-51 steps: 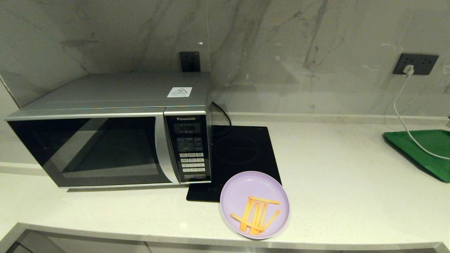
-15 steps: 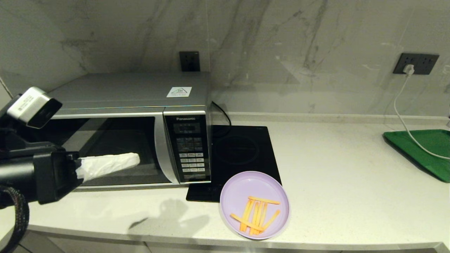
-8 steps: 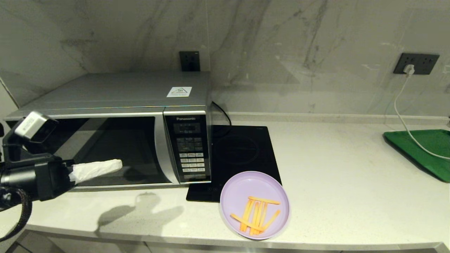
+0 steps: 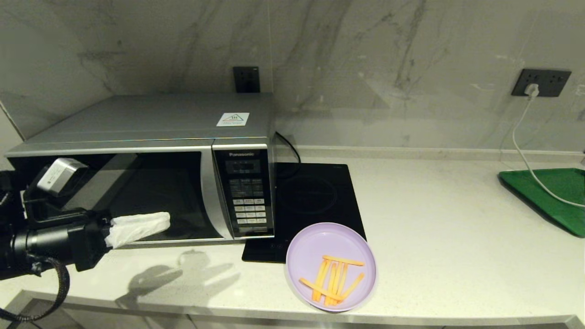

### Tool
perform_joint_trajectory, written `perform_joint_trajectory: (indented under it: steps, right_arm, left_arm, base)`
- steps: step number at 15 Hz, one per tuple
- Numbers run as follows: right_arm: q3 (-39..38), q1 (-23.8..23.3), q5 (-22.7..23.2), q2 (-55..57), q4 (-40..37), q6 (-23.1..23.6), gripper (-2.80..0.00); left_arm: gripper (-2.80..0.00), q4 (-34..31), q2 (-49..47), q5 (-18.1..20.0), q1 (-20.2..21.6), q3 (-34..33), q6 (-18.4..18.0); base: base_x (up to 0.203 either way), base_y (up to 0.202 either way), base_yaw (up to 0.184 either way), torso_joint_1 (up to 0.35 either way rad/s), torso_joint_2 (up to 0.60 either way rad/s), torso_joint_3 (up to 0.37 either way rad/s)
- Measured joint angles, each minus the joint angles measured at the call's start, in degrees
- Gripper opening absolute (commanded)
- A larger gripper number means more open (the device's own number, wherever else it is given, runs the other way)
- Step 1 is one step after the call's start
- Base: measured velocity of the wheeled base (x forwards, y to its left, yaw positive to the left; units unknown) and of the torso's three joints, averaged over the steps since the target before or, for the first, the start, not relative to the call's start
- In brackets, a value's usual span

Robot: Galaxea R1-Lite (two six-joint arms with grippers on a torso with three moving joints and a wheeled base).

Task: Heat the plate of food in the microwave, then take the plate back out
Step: Open the microwave oven

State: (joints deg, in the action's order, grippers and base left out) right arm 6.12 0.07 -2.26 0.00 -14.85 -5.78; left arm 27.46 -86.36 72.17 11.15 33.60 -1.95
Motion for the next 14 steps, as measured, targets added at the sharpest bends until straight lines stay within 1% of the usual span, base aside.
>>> perform_joint_trajectory:
  steps: [2,3,8,9,10,11,12,14]
  right_arm:
    - [0.0,0.0,0.0,0.0,0.0,0.0,-2.8]
    - [0.0,0.0,0.0,0.0,0.0,0.0,-2.8]
    - [0.0,0.0,0.0,0.0,0.0,0.0,-2.8]
    - [0.0,0.0,0.0,0.0,0.0,0.0,-2.8]
    - [0.0,0.0,0.0,0.0,0.0,0.0,-2.8]
    - [0.0,0.0,0.0,0.0,0.0,0.0,-2.8]
    - [0.0,0.0,0.0,0.0,0.0,0.0,-2.8]
    - [0.0,0.0,0.0,0.0,0.0,0.0,-2.8]
  left_arm:
    - [0.0,1.8,-2.4,-0.6,0.1,-1.2,-7.4]
    - [0.0,3.3,-3.9,-0.7,0.0,-1.7,-10.3]
    - [0.0,13.5,-16.2,-0.9,-0.2,-3.5,-23.0]
    - [0.0,16.6,-18.9,-0.8,-0.3,-3.6,-24.7]
    - [0.0,20.4,-21.6,-0.8,-0.4,-3.6,-25.4]
    - [0.0,23.9,-23.9,-0.7,-0.4,-3.5,-25.3]
    - [0.0,26.4,-25.5,-0.7,-0.4,-3.1,-24.3]
    - [0.0,27.4,-27.2,-0.7,-0.5,-2.3,-22.0]
  base:
    - [0.0,0.0,0.0,0.0,0.0,0.0]
    - [0.0,0.0,0.0,0.0,0.0,0.0]
    - [0.0,0.0,0.0,0.0,0.0,0.0]
    - [0.0,0.0,0.0,0.0,0.0,0.0]
    - [0.0,0.0,0.0,0.0,0.0,0.0]
    - [0.0,0.0,0.0,0.0,0.0,0.0]
    - [0.0,0.0,0.0,0.0,0.0,0.0]
    - [0.0,0.0,0.0,0.0,0.0,0.0]
